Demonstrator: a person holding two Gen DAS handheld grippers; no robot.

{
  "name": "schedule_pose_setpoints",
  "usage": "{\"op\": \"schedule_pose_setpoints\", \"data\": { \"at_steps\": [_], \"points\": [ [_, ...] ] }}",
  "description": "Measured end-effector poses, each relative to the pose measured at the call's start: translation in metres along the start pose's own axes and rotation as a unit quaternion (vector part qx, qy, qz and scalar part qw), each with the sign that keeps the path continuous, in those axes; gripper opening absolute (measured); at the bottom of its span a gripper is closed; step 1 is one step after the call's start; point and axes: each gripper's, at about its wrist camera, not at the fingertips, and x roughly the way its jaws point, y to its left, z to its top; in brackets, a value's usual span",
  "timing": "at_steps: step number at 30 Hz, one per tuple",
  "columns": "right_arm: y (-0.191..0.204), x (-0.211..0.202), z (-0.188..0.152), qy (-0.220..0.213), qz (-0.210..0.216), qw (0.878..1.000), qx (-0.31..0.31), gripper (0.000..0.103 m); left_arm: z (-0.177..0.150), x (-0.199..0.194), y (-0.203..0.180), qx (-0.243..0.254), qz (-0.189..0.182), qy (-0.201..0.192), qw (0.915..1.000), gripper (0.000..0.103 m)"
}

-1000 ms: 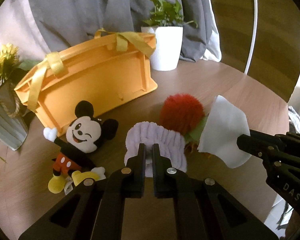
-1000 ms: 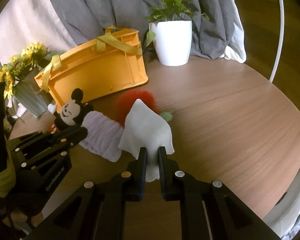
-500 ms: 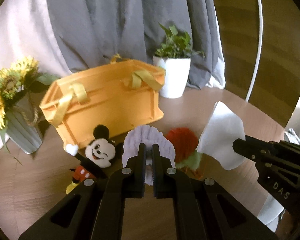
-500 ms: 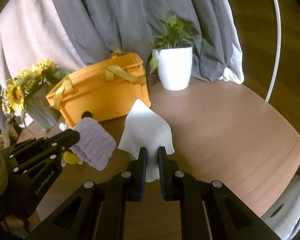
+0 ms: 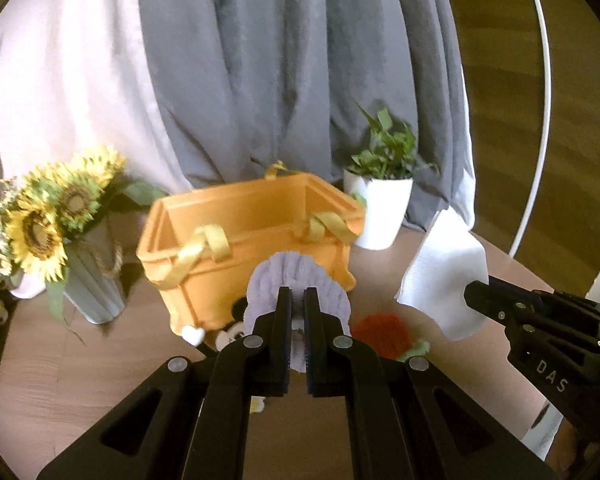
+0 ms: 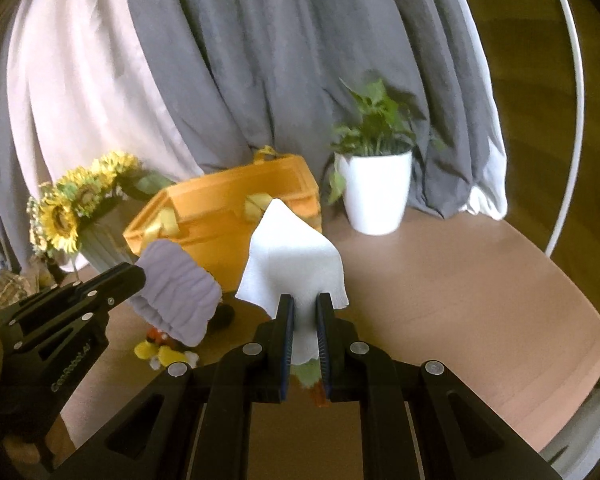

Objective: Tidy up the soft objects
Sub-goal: 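Carry the wristband with the left tool while the right tool carries the tissue over the crate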

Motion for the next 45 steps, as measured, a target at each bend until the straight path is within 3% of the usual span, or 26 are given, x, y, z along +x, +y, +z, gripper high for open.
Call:
{"op": "schedule_pose_setpoints", "data": {
  "at_steps": [26, 45],
  "points": [
    [0.025, 0.019, 0.072, -0.084, 0.084, 0.992, -0.037, 0.013, 0.062, -0.016, 0.03, -0.015, 0.083, -0.098, 0.9916, 0.007],
    [0.038, 0.059, 0.122, -0.11, 0.107, 0.987, -0.053, 0.013, 0.103, 0.019, 0.049, -0.015, 0.105, -0.128, 0.9861, 0.007]
  ]
}}
